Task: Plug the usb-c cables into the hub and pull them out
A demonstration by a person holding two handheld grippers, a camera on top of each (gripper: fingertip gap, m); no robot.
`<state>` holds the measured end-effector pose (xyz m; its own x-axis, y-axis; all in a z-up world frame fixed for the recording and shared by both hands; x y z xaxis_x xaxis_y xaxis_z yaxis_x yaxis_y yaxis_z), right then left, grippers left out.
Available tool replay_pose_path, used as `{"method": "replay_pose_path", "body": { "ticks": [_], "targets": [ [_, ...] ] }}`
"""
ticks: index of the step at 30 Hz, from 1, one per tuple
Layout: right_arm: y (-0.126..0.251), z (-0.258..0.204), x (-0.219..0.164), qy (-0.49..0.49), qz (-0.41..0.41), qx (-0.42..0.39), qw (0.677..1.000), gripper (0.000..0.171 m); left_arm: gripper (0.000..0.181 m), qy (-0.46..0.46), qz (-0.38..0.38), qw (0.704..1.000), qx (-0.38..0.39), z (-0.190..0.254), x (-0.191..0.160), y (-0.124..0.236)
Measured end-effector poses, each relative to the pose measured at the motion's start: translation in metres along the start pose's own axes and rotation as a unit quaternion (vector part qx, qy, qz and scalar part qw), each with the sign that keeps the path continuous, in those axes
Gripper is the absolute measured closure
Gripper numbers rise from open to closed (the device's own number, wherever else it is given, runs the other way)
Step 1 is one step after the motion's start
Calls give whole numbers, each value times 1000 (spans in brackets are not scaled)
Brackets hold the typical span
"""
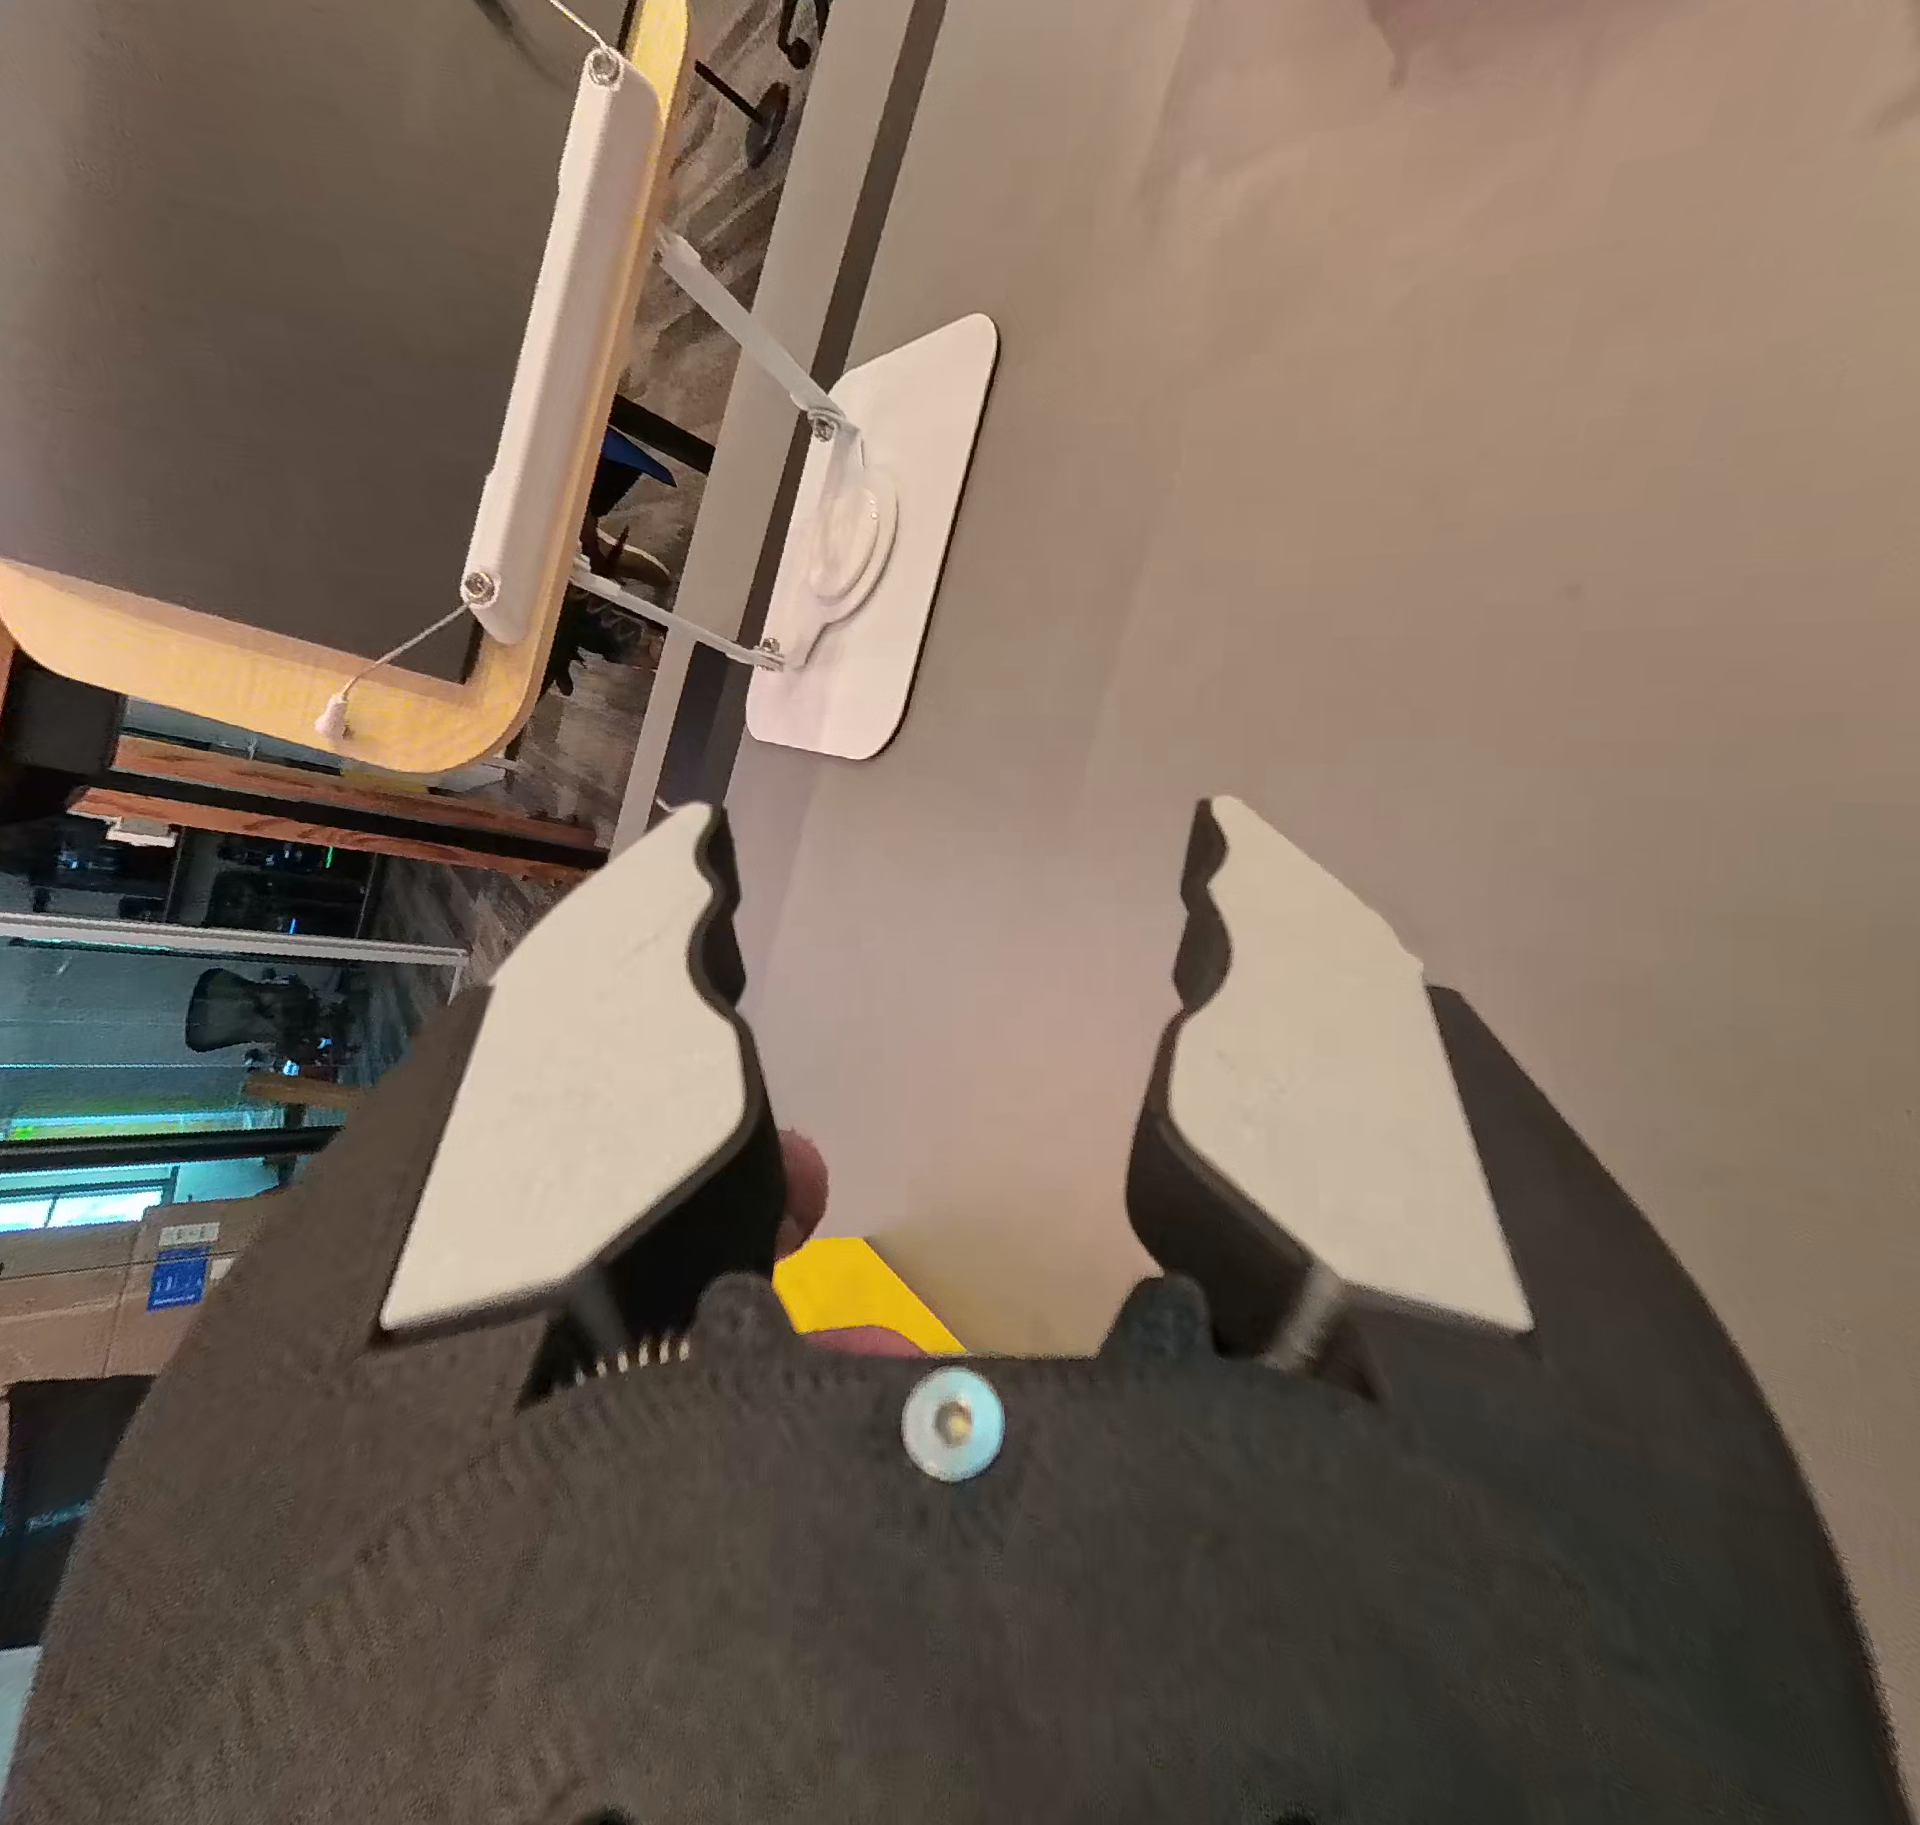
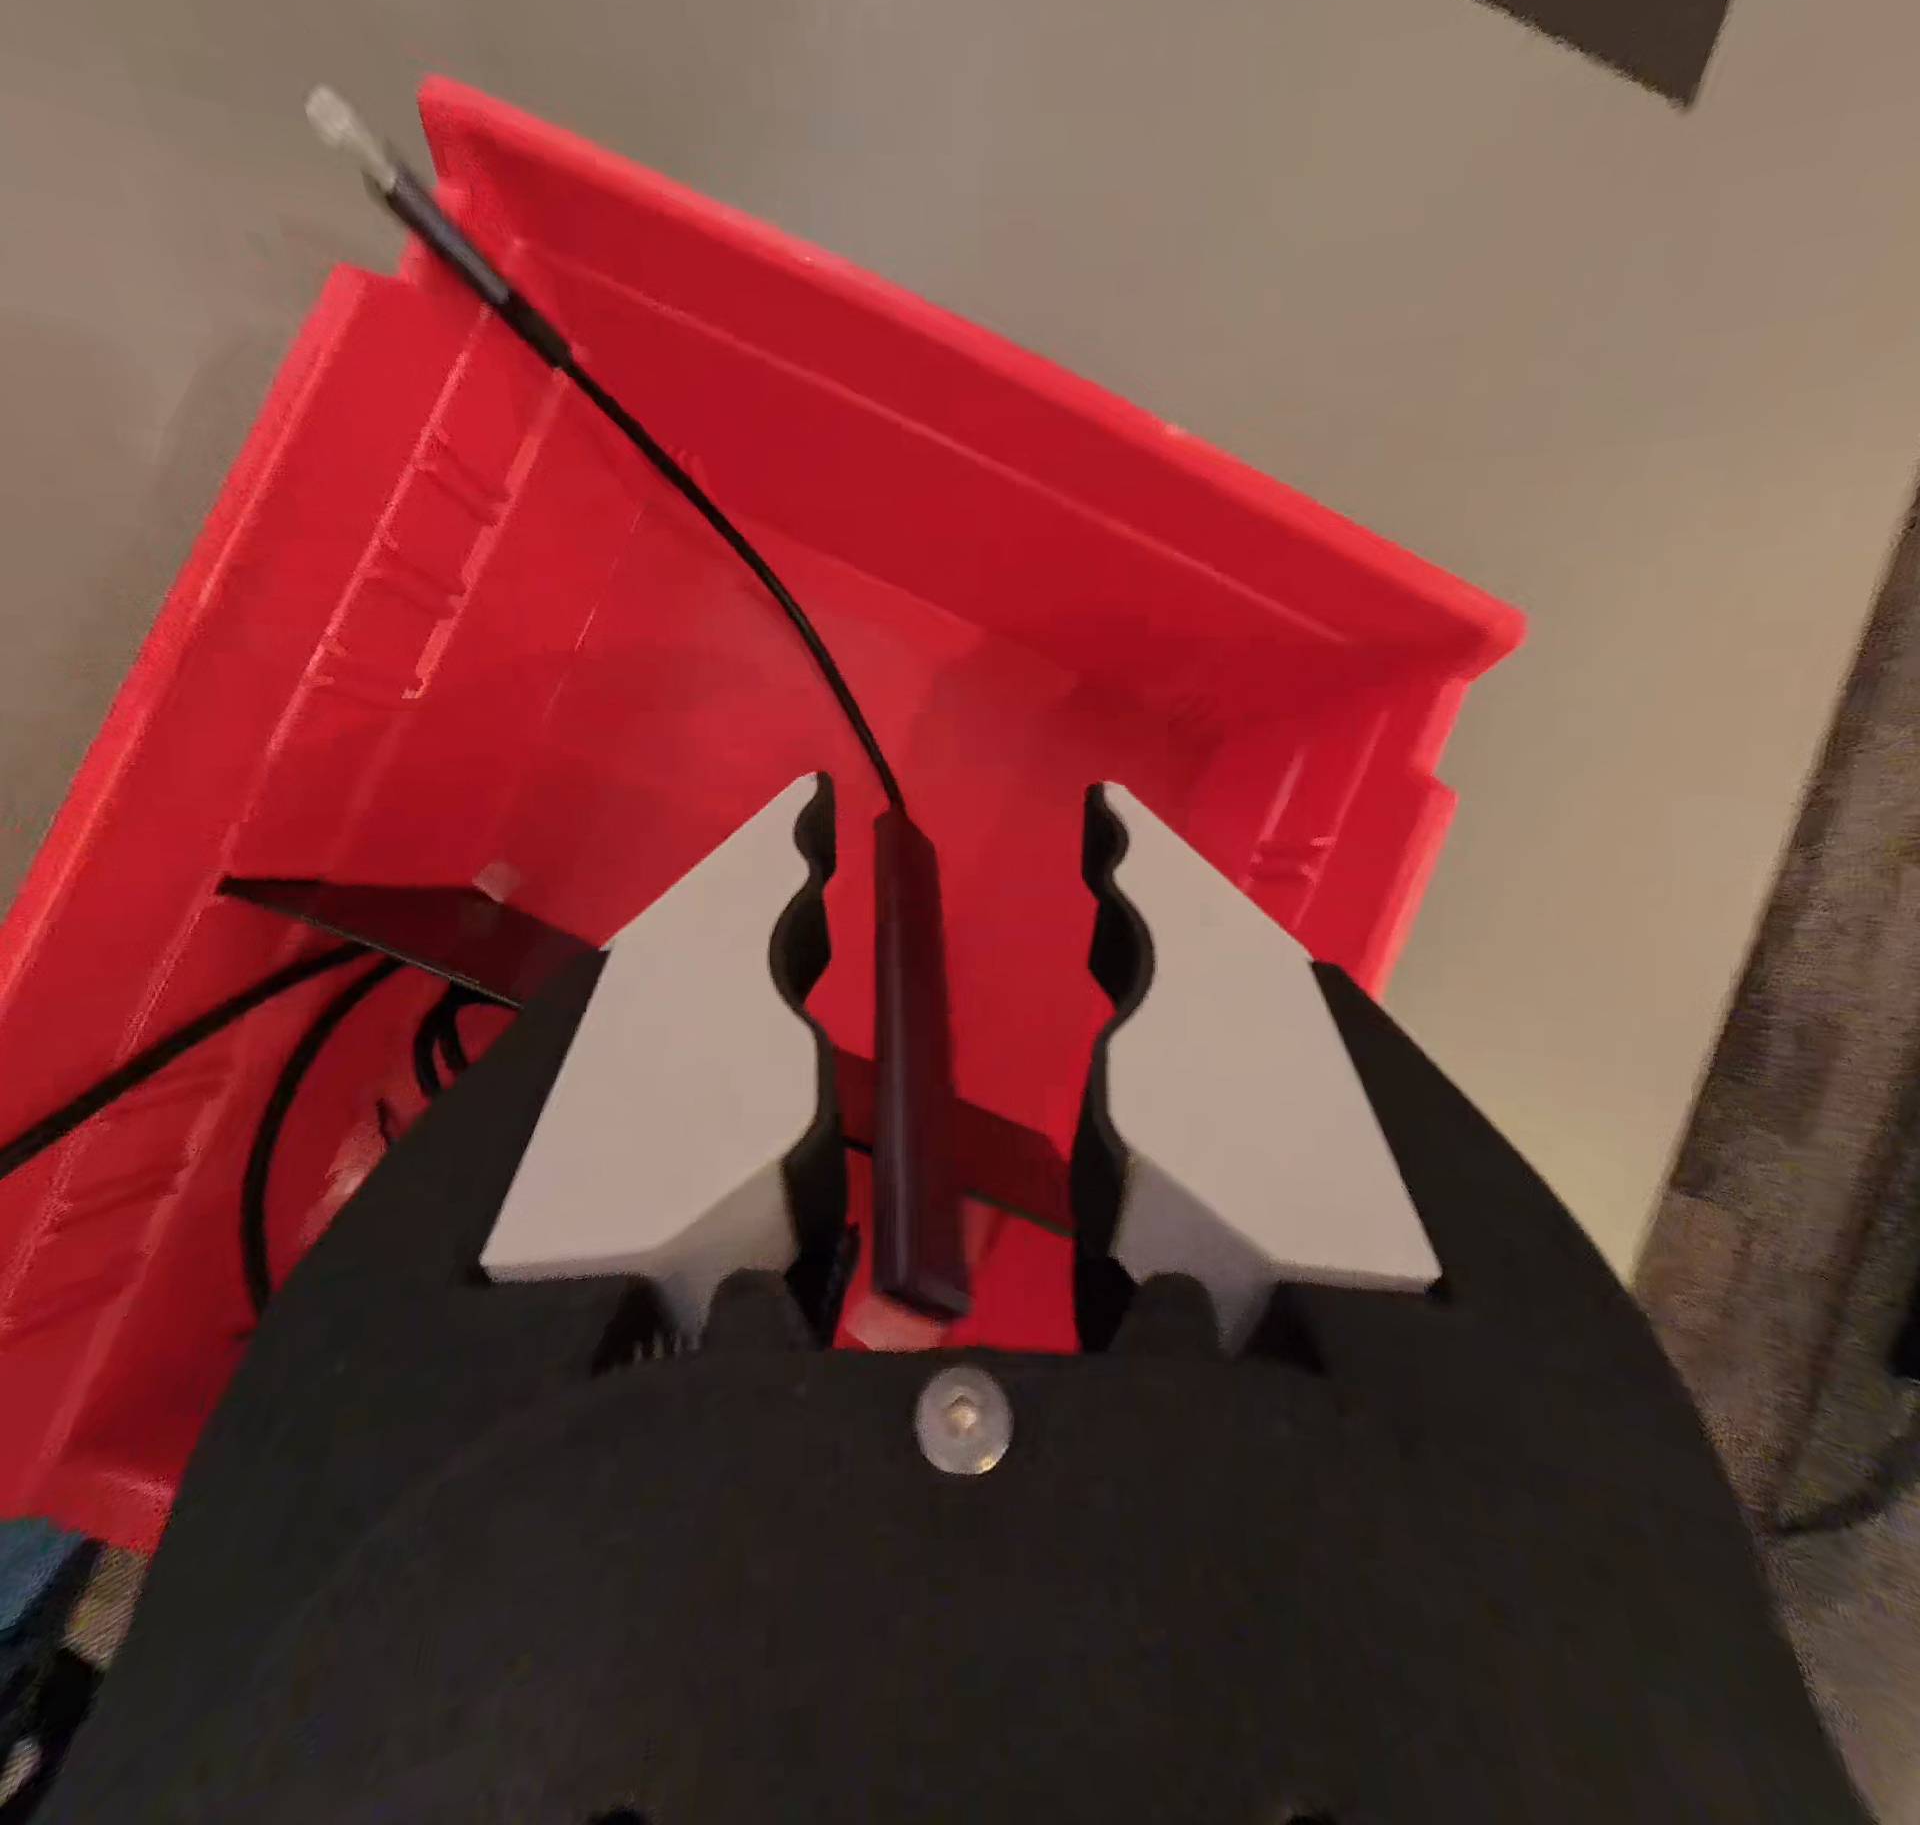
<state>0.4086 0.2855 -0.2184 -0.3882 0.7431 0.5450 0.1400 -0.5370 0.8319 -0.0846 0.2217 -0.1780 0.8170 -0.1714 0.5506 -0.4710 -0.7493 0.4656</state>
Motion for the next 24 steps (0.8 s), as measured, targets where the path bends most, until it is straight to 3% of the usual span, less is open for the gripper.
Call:
{"method": "replay_pose_path", "body": {
  "ticks": [2, 7, 11, 18, 24],
  "targets": [
    [12, 2, 11, 16, 19, -16, 1000, 116, 99, 0, -4, 1000, -2, 0, -3, 0],
    [53, 8, 39, 57, 63, -85, 993, 119, 98, 3, -13, 1000, 0, -7, -9, 1],
    [94, -17, 59, 105, 103, -119, 982, 125, 98, 1, -27, 1000, 11, -19, -19, 5],
    [188, -119, 97, 206, 268, -120, 933, 144, 98, 6, -102, 992, 80, -87, -70, 35],
    [209, -229, 93, 261, 325, 38, 908, 154, 103, 59, -206, 972, 100, -128, -155, 65]
  ]
}}
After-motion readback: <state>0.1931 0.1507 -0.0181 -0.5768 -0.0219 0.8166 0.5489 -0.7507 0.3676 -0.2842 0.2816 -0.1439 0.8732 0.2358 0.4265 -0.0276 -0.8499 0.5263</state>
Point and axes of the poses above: each gripper's, where its closed fingertips meet, y back along the fingers, x out of its top, z = x × y across the jaws, the point moved 2 cm from there along y, back along the fingers, and after that the axes turned 4 degrees about y, right-handed, at the moved point
